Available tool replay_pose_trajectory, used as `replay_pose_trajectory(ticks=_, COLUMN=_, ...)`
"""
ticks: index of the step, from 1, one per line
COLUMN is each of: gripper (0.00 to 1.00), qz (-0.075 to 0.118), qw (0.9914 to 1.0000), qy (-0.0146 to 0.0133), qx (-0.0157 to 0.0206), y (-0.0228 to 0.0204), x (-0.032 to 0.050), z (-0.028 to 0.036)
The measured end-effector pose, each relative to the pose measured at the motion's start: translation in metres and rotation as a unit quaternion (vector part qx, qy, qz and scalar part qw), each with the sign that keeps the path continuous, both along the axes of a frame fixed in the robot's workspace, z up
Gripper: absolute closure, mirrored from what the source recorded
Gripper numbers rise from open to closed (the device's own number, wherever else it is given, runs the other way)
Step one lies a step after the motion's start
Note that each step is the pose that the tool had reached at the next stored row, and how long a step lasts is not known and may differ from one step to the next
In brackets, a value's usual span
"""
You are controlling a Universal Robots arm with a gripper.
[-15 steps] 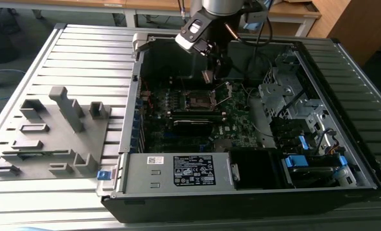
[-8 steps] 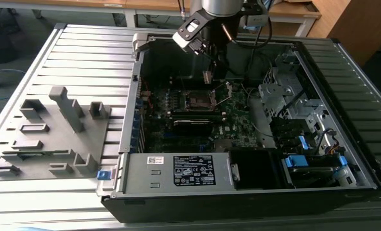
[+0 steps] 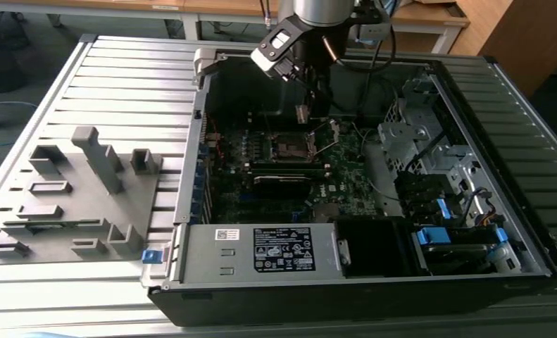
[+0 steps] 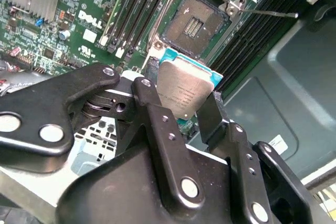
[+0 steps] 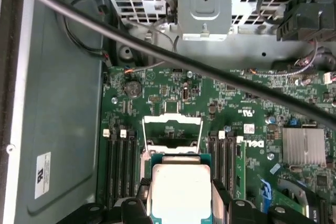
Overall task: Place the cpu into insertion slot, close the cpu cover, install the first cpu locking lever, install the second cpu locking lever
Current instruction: 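Place the cpu into insertion slot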
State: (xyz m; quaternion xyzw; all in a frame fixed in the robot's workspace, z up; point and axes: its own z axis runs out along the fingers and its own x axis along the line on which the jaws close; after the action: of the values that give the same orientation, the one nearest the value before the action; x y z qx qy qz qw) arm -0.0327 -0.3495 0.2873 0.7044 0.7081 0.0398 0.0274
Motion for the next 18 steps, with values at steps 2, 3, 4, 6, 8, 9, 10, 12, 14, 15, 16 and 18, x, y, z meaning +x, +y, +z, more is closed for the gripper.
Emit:
replay_pose_trajectory(ticks=2, gripper=0.46, qz=0.0, qw=1.0, qy=0.0, qx=0.0, y=0.0, x=-0.0031, z=-0.0035)
replay_pose_trajectory(ticks=3, gripper=0.46, qz=0.0, qw=1.0, qy=0.0, qx=0.0, y=0.0, x=-0.0044, z=-0.0053)
replay_pose_trajectory(ticks=4, gripper=0.46, qz=0.0, qw=1.0, qy=0.0, qx=0.0, y=0.0, x=-0.0053, z=-0.0071)
replay_pose_trajectory(ticks=6, gripper=0.46, qz=0.0, qw=1.0, qy=0.0, qx=0.0, y=0.0, x=-0.0065, z=-0.0107)
replay_pose_trajectory(ticks=8, gripper=0.46, qz=0.0, qw=1.0, qy=0.0, qx=0.0, y=0.0, x=-0.0079, z=-0.014)
replay_pose_trajectory(ticks=9, gripper=0.46, qz=0.0, qw=1.0, qy=0.0, qx=0.0, y=0.0, x=-0.0081, z=-0.0148)
replay_pose_trajectory(ticks=10, gripper=0.46, qz=0.0, qw=1.0, qy=0.0, qx=0.0, y=0.0, x=-0.0081, z=-0.0157)
replay_pose_trajectory(ticks=12, gripper=0.46, qz=0.0, qw=1.0, qy=0.0, qx=0.0, y=-0.0001, x=-0.0086, z=-0.019)
replay_pose_trajectory(ticks=14, gripper=0.46, qz=0.0, qw=1.0, qy=0.0, qx=0.0, y=-0.0002, x=-0.0101, z=-0.0228)
replay_pose_trajectory(ticks=15, gripper=0.46, qz=0.0, qw=1.0, qy=0.0, qx=0.0, y=-0.0002, x=-0.0109, z=-0.0246)
replay_pose_trajectory(ticks=16, gripper=0.46, qz=0.0, qw=1.0, qy=0.0, qx=0.0, y=-0.0002, x=-0.0118, z=-0.026)
replay_pose_trajectory(ticks=18, gripper=0.46, qz=0.0, qw=1.0, qy=0.0001, qx=-0.0001, y=-0.0002, x=-0.0125, z=-0.0267)
